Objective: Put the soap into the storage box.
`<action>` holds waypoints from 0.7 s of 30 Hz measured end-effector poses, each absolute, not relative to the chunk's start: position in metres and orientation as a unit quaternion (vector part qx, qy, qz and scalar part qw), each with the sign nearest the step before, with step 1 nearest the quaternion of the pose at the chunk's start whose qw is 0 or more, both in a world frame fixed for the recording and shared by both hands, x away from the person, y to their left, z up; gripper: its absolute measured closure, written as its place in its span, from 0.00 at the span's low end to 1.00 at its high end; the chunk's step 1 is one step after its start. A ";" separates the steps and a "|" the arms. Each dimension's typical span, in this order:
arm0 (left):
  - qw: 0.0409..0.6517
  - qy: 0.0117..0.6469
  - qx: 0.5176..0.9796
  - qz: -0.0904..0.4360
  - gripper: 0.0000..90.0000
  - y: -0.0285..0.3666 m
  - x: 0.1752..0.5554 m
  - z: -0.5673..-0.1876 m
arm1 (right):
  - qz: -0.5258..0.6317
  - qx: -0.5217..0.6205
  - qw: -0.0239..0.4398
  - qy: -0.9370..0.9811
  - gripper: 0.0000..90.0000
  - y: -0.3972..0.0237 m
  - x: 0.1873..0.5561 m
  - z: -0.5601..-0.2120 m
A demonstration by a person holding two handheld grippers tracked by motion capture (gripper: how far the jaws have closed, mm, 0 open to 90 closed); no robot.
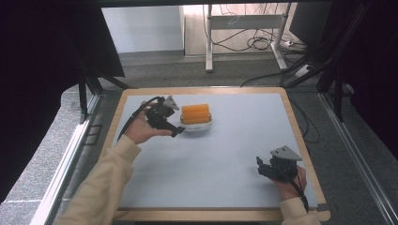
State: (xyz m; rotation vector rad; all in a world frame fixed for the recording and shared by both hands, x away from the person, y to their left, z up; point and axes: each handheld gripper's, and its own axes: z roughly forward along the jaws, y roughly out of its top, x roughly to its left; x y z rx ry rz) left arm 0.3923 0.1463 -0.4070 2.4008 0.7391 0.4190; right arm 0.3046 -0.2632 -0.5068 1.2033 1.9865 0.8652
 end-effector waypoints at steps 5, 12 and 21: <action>0.311 0.312 0.885 0.150 0.20 0.168 0.362 -0.426 | 0.330 0.457 0.325 0.759 0.20 -0.262 0.304 -0.507; 0.318 0.339 0.872 0.154 0.20 0.192 0.328 -0.452 | 0.329 0.454 0.325 0.761 0.20 -0.260 0.304 -0.508; 0.328 0.346 0.863 0.166 0.20 0.209 0.300 -0.459 | 0.329 0.454 0.321 0.763 0.20 -0.259 0.305 -0.509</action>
